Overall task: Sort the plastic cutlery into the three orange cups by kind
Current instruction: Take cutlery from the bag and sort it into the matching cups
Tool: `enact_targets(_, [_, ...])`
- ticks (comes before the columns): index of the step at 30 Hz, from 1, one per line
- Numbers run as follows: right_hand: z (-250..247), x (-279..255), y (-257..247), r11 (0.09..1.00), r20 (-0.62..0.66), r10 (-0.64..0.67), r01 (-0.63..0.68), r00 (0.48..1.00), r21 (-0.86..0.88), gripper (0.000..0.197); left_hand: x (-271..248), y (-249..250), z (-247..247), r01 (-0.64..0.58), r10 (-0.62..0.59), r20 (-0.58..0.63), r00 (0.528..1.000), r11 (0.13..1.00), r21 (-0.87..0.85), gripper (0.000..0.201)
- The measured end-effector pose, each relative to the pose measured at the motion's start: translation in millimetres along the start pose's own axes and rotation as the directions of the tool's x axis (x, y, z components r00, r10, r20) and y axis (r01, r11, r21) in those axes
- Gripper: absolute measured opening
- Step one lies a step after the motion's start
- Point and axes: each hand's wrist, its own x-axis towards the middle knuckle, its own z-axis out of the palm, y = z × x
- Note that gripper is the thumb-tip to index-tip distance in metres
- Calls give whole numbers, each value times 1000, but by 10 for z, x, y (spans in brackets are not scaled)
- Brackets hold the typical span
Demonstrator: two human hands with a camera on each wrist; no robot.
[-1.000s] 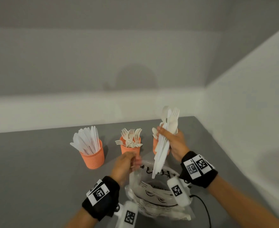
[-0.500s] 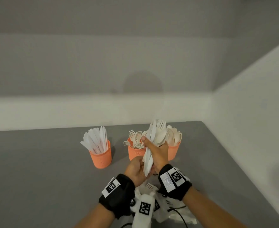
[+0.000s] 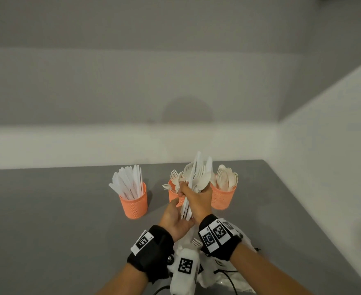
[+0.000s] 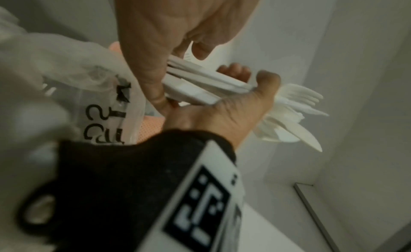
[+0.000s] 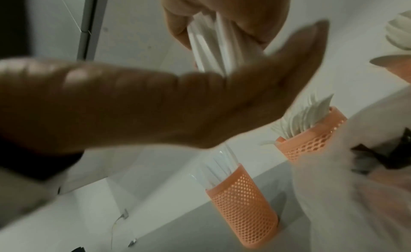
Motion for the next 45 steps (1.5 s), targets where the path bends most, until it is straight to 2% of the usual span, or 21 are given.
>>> enact_targets(3, [-5, -8, 41, 1000, 19, -6, 6, 1000, -14, 30, 30, 7, 9, -56, 54, 41, 998, 998, 39, 43])
enact_targets(6, [-36, 36, 53, 998, 16, 33, -33, 999, -55, 23, 65, -17, -22, -50, 45, 27, 999, 975, 214, 50])
enact_targets(9, [-104, 101, 127, 989, 10, 31, -29, 999, -148, 21, 105, 2, -79, -179, 197, 9, 980, 868, 464, 56])
enact_targets(11, [-113, 83, 133, 983, 37, 33, -25, 999, -181, 22, 114, 61, -102, -323, 305, 128, 944, 762, 562, 49])
enact_targets(14, [-81, 13, 170, 963, 104, 55, -25, 993, -269, 18, 114, 116, -53, -402, 317, 248, 915, 678, 615, 40])
enact_targets(17, [-13, -88, 282, 940, 200, 82, -9, 976, -340, 23, 114, 138, 11, -441, 462, 149, 874, 628, 641, 34])
enact_targets(19, [-38, -100, 314, 898, 270, 64, 62, 961, -436, 22, 130, 160, 14, -433, 507, 52, 861, 673, 600, 23])
enact_targets(21, [-98, -59, 304, 857, 358, 100, 103, 928, -506, 45, 156, 191, -31, -428, 503, 26, 864, 707, 563, 24])
enact_targets(23, [-161, -28, 266, 907, 422, 174, 22, 890, -420, 50, 150, 235, -70, -426, 468, 76, 880, 710, 561, 22])
enact_targets(25, [-178, -45, 202, 936, 441, 305, -181, 844, -302, 49, 118, 256, -70, -433, 409, 174, 896, 717, 547, 17])
enact_targets(28, [-199, -88, 129, 849, 490, 528, -445, 694, -285, 35, 97, 257, -69, -415, 326, 256, 910, 718, 560, 28])
enact_targets(30, [-218, -108, 110, 787, 533, 608, -535, 589, -307, 28, 70, 263, -73, -410, 284, 299, 911, 694, 591, 36])
enact_targets(32, [-227, -123, 124, 768, 538, 628, -563, 562, -307, 25, 30, 271, -70, -408, 245, 333, 911, 662, 629, 40])
enact_targets(34, [-213, -140, 144, 791, 508, 603, -542, 615, -283, 20, -14, 282, -69, -400, 232, 331, 915, 635, 661, 36])
enact_targets(36, [-198, -142, 182, 846, 445, 532, -468, 720, -255, 7, -25, 298, -90, -400, 255, 307, 917, 591, 701, 44])
enact_targets(39, [-213, -120, 240, 895, 362, 441, -371, 821, -249, 8, 50, 314, -109, -463, 457, 207, 865, 567, 681, 54])
enact_targets(40, [-222, -108, 250, 900, 336, 426, -357, 840, -249, 10, 80, 323, -112, -492, 563, 127, 817, 564, 663, 51])
enact_targets(41, [-233, -95, 256, 904, 315, 414, -347, 854, -249, 10, 104, 339, -112, -532, 670, 64, 739, 524, 665, 45])
enact_targets(43, [-255, -72, 271, 909, 287, 399, -334, 871, -249, 9, 95, 359, -85, -594, 812, 79, 579, 353, 723, 26])
enact_targets(44, [-264, -65, 274, 912, 281, 388, -322, 878, -255, 9, 84, 362, -70, -601, 832, 120, 542, 284, 747, 16])
enact_targets(45, [-269, -64, 279, 915, 283, 375, -304, 883, -266, 11, 73, 360, -60, -598, 831, 159, 533, 237, 766, 10])
